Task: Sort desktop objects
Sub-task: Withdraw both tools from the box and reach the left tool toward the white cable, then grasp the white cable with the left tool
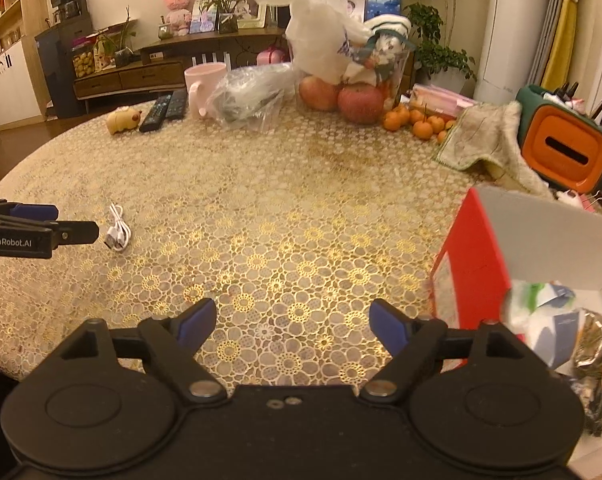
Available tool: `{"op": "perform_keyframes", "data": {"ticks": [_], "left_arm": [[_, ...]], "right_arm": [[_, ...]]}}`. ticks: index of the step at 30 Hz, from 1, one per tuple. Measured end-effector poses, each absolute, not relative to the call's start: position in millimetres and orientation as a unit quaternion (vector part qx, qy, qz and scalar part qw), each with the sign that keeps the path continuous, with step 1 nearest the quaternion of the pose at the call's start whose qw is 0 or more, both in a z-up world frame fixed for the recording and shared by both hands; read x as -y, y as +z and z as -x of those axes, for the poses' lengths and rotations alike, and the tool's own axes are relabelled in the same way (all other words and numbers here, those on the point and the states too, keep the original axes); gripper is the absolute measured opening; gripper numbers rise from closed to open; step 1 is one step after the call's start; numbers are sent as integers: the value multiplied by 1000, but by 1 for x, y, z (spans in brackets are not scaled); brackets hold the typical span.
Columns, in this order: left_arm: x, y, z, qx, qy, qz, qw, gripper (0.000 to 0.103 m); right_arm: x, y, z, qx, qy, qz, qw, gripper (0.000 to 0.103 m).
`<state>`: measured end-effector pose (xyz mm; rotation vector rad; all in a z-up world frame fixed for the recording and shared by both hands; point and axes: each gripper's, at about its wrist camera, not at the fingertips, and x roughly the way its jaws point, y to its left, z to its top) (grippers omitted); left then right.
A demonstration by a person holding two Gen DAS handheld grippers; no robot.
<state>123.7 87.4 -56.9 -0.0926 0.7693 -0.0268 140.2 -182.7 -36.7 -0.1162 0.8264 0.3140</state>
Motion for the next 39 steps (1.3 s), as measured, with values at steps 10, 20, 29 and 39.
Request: {"op": "perform_keyframes", "data": {"ticks": [10, 20, 29, 39], "left_arm": [[-90, -83, -154, -396, 8, 58, 916, 90], [-74, -99, -167, -394, 38, 24, 918, 83], [-64, -100, -166, -390, 40, 9, 920, 47], [-56, -98, -160, -386, 32, 0, 922, 25]], "right_arm": [[175, -64, -155, -417, 149, 64, 894, 83], [175, -80, -163, -427, 150, 64, 889, 81], [177, -86, -166, -434, 148, 66, 886, 75], [178, -85, -163, -435, 145, 69, 886, 60]]}}
